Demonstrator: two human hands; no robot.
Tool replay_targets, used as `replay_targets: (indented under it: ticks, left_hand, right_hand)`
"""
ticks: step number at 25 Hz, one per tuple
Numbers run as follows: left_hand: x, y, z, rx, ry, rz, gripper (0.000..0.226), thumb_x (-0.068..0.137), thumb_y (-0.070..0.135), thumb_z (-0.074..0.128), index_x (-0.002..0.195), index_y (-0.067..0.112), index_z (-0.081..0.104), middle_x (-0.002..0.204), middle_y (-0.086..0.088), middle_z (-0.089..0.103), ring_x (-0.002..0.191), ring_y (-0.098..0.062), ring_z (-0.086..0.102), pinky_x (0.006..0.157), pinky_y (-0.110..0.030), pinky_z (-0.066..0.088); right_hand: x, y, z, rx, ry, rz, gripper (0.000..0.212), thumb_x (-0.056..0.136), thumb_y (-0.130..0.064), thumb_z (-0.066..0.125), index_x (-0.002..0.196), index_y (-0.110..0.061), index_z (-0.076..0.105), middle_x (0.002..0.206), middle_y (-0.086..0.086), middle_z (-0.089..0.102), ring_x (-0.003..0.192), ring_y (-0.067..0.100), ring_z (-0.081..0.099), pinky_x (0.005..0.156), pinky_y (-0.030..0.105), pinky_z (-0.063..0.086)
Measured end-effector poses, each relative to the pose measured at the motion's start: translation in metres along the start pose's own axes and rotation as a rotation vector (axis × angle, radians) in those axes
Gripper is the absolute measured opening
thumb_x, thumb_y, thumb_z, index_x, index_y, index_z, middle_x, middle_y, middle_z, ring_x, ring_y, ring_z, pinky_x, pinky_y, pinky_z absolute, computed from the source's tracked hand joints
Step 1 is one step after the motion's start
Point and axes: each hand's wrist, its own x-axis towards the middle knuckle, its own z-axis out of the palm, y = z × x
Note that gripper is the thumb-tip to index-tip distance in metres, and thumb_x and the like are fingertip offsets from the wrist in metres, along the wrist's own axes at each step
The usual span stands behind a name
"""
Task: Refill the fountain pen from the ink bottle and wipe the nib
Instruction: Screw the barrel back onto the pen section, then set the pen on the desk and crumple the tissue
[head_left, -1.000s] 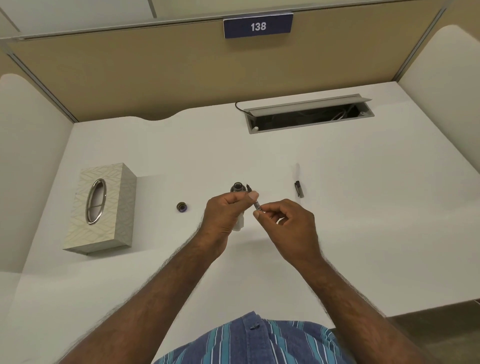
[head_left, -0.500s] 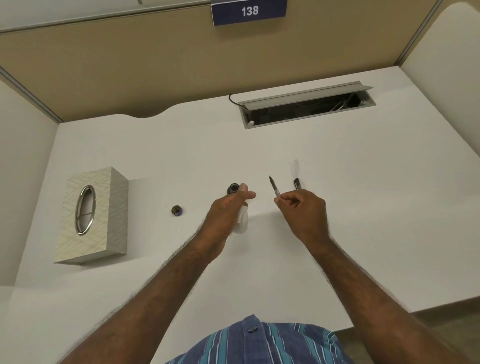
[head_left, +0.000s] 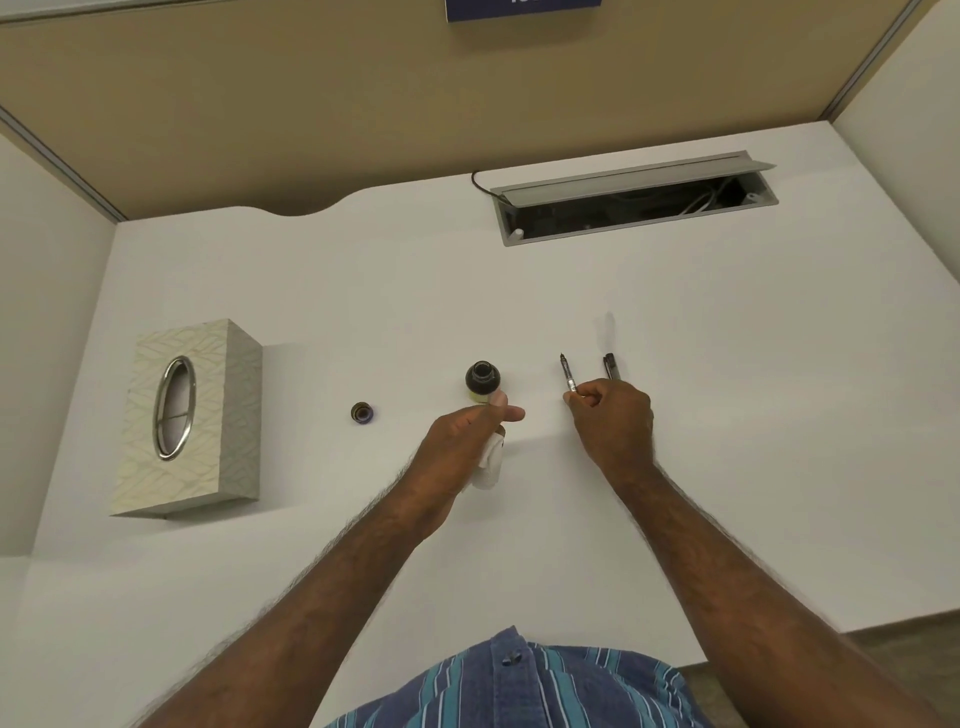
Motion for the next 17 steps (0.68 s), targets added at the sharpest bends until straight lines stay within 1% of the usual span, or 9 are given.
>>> replay_targets:
  ticks: [2, 4, 6, 8, 9, 12, 13, 15, 17]
  left_hand:
    - [0.0, -0.002, -0.001, -0.003, 0.0, 0.007, 0.052, 0.087, 0.078, 0.054, 0.105, 0.04, 0.084, 0.09, 0.008, 0.061, 0.09, -0.011, 0.058, 0.077, -0.033, 0.043]
    - [-0.001, -0.005, -0.003, -0.003, -0.003, 0.006, 0.051, 0.087, 0.078, 0.054, 0.104, 0.041, 0.084, 0.091, 0.007, 0.061, 0.091, -0.012, 0.058, 0.081, -0.033, 0.044]
    - [-0.001, -0.006, -0.003, 0.001, -0.004, 0.005, 0.049, 0.088, 0.077, 0.054, 0.103, 0.042, 0.084, 0.093, 0.007, 0.061, 0.092, -0.011, 0.059, 0.082, -0.031, 0.044]
    - [-0.002, -0.007, -0.003, 0.01, 0.001, 0.004, 0.048, 0.088, 0.077, 0.053, 0.103, 0.043, 0.084, 0.093, 0.008, 0.062, 0.092, -0.009, 0.059, 0.081, -0.031, 0.044]
    - [-0.002, -0.007, -0.003, 0.012, 0.007, 0.003, 0.048, 0.088, 0.077, 0.053, 0.102, 0.043, 0.084, 0.093, 0.009, 0.062, 0.092, -0.009, 0.059, 0.081, -0.031, 0.044]
    - [-0.003, -0.007, -0.004, -0.014, 0.019, 0.014, 0.047, 0.087, 0.077, 0.054, 0.102, 0.044, 0.083, 0.091, 0.01, 0.062, 0.09, -0.008, 0.059, 0.078, -0.03, 0.043]
    - [-0.004, -0.007, -0.004, -0.025, 0.024, 0.018, 0.047, 0.086, 0.077, 0.054, 0.103, 0.044, 0.083, 0.09, 0.011, 0.062, 0.088, -0.008, 0.059, 0.077, -0.029, 0.043]
    - [-0.007, -0.006, -0.005, -0.039, 0.035, 0.024, 0.048, 0.085, 0.079, 0.054, 0.104, 0.043, 0.083, 0.091, 0.009, 0.061, 0.087, -0.009, 0.057, 0.075, -0.029, 0.042]
    - [-0.011, -0.007, -0.005, -0.058, 0.042, 0.027, 0.05, 0.084, 0.079, 0.056, 0.105, 0.043, 0.082, 0.093, 0.008, 0.06, 0.088, -0.01, 0.057, 0.077, -0.03, 0.042]
  right_hand:
    - [0.001, 0.0, 0.002, -0.026, -0.003, -0.001, 0.014, 0.09, -0.029, 0.078, 0.088, -0.016, 0.084, 0.079, 0.0, 0.081, 0.075, 0.02, 0.068, 0.072, 0.026, 0.045]
    - [0.001, -0.001, 0.003, -0.046, -0.005, -0.006, 0.015, 0.091, -0.028, 0.077, 0.086, -0.015, 0.084, 0.078, 0.001, 0.081, 0.072, 0.019, 0.064, 0.07, 0.025, 0.042]
    - [0.001, -0.002, 0.004, -0.064, -0.006, -0.013, 0.017, 0.091, -0.027, 0.077, 0.083, -0.014, 0.083, 0.072, 0.001, 0.078, 0.069, 0.019, 0.06, 0.07, 0.026, 0.043]
    - [0.001, -0.003, 0.005, -0.08, -0.006, -0.009, 0.019, 0.09, -0.026, 0.077, 0.079, -0.012, 0.08, 0.061, -0.003, 0.065, 0.065, 0.02, 0.055, 0.069, 0.027, 0.046]
    - [0.002, -0.003, 0.005, -0.085, -0.006, -0.002, 0.02, 0.09, -0.026, 0.077, 0.077, -0.011, 0.079, 0.059, -0.004, 0.061, 0.064, 0.021, 0.053, 0.069, 0.027, 0.046]
    - [0.001, -0.003, 0.006, -0.101, -0.021, -0.009, 0.022, 0.091, -0.027, 0.076, 0.076, -0.011, 0.077, 0.068, 0.004, 0.069, 0.067, 0.023, 0.054, 0.07, 0.028, 0.047]
    - [0.0, -0.003, 0.006, -0.106, -0.025, -0.016, 0.024, 0.091, -0.028, 0.075, 0.074, -0.011, 0.075, 0.067, 0.003, 0.066, 0.067, 0.024, 0.053, 0.07, 0.029, 0.049]
    - [-0.001, -0.004, 0.003, -0.124, -0.025, -0.03, 0.035, 0.091, -0.027, 0.075, 0.062, -0.016, 0.058, 0.061, -0.002, 0.052, 0.065, 0.025, 0.046, 0.067, 0.03, 0.044]
    - [-0.003, -0.003, 0.001, -0.139, -0.029, -0.049, 0.048, 0.091, -0.028, 0.075, 0.057, -0.021, 0.041, 0.066, -0.002, 0.045, 0.066, 0.025, 0.041, 0.068, 0.029, 0.038]
